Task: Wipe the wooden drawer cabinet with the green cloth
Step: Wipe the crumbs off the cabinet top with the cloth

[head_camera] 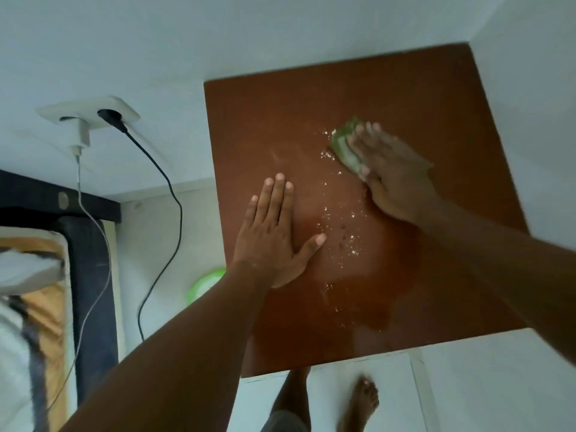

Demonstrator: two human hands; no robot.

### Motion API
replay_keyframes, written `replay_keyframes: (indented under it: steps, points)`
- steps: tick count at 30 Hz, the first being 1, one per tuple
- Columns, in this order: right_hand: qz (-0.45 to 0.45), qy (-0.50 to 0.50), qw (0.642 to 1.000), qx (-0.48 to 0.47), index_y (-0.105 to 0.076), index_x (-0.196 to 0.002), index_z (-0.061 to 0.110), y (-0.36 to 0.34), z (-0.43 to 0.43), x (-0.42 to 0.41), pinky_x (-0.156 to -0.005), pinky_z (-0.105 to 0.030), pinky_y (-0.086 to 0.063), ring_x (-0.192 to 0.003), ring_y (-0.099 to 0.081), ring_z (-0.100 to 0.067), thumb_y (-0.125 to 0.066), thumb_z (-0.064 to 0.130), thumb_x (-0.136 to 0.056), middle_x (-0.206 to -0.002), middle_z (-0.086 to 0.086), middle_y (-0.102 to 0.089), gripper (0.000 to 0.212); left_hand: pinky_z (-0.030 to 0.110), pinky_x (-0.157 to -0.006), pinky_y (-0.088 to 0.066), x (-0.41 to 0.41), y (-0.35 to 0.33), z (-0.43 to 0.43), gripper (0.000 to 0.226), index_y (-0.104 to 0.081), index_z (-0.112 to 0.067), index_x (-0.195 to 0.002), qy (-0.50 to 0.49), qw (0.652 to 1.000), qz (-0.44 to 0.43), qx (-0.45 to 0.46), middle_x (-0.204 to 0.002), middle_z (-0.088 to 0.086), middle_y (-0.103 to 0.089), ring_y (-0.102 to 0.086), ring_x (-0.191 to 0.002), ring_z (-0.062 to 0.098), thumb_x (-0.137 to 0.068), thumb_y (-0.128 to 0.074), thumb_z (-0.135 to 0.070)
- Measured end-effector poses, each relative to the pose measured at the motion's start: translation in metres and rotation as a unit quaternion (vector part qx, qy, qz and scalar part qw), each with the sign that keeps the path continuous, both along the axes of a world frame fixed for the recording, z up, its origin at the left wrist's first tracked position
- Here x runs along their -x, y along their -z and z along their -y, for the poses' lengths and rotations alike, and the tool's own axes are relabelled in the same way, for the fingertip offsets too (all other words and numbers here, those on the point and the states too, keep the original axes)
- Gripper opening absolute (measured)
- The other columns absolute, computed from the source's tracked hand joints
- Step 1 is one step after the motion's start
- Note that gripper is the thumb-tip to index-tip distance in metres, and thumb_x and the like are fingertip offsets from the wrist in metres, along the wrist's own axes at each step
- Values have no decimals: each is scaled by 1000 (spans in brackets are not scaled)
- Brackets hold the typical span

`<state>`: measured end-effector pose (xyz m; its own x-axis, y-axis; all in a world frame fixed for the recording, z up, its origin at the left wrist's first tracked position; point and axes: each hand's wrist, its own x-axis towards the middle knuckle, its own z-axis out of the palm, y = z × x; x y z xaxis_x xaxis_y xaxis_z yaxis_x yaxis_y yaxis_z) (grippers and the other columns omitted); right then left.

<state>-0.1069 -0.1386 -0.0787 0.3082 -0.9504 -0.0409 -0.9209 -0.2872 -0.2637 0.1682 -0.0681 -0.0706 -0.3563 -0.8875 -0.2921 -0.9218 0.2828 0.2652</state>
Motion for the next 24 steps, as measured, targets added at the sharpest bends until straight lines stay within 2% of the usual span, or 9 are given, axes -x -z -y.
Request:
replay_keyframes:
  steps: [5,8,10,12,14,16,18,21,24]
  points:
    - [6,-39,998,-39,-22,-160,29,5,-94,-14,-124,-50,-23,-157,-6,-16,-32,29,-106,-168,6,-15,54,43,-128,8,-2,6,8,102,16,-11,-161,2,1000,9,-4,-169,6,25,27,-154,20,-93,-12,-82]
    - [13,-63,997,-52,-25,-159,29,0,-154,-18,-121,-50,-29,-156,-13,-17,-35,24,-105,-168,7,-19,55,44,-128,6,0,7,6,100,17,-12,-161,1,1000,19,13,-169,6,24,25,-155,20,-94,-12,-81]
    - [44,-66,996,-42,-32,-156,31,1,-195,-21,-111,-47,-39,-154,-23,-17,-42,18,-99,-166,12,-24,59,44,-128,6,0,9,6,100,16,-12,-161,-3,999,27,22,-170,6,23,24,-155,20,-94,-13,-80]
    - [74,-54,995,-31,-37,-154,32,5,-236,-24,-98,-45,-47,-146,-35,-15,-56,5,-89,-164,18,-25,74,43,-128,6,1,10,5,102,15,-12,-162,-2,999,32,25,-170,6,22,23,-155,20,-93,-12,-82]
    - [104,-56,992,-32,-42,-150,31,7,-270,-26,-90,-43,-52,-132,-45,-15,-69,-7,-77,-162,20,-29,87,43,-128,6,3,12,5,104,14,-12,-162,-1,999,33,31,-170,5,21,22,-156,20,-91,-10,-84]
    - [118,-73,989,-51,-48,-145,28,1,-290,-28,-83,-39,-56,-117,-49,-13,-78,-9,-71,-157,18,-39,87,44,-128,5,2,13,7,107,14,-12,-162,-1,999,36,32,-170,5,21,22,-156,20,-89,-10,-87]
    - [111,-108,986,-65,-55,-140,27,-10,-298,-25,-80,-33,-57,-107,-52,-12,-81,-6,-70,-147,16,-51,82,44,-128,6,1,11,9,110,15,-12,-162,-5,999,37,23,-170,4,23,24,-155,20,-87,-10,-89]
    - [113,-129,984,-47,-55,-138,24,-32,-272,-14,-88,-28,-54,-109,-52,-13,-71,-9,-75,-141,12,-55,73,43,-128,8,3,8,13,107,18,-13,-161,-4,999,39,13,-169,3,26,27,-154,19,-88,-7,-87]
    - [149,-73,986,3,-52,-140,20,-55,-191,-6,-95,-38,-54,-118,-51,-20,-55,-2,-87,-140,4,-55,57,42,-128,8,-5,3,16,94,19,-17,-161,8,999,30,-17,-167,1,29,29,-153,16,-93,0,-79]
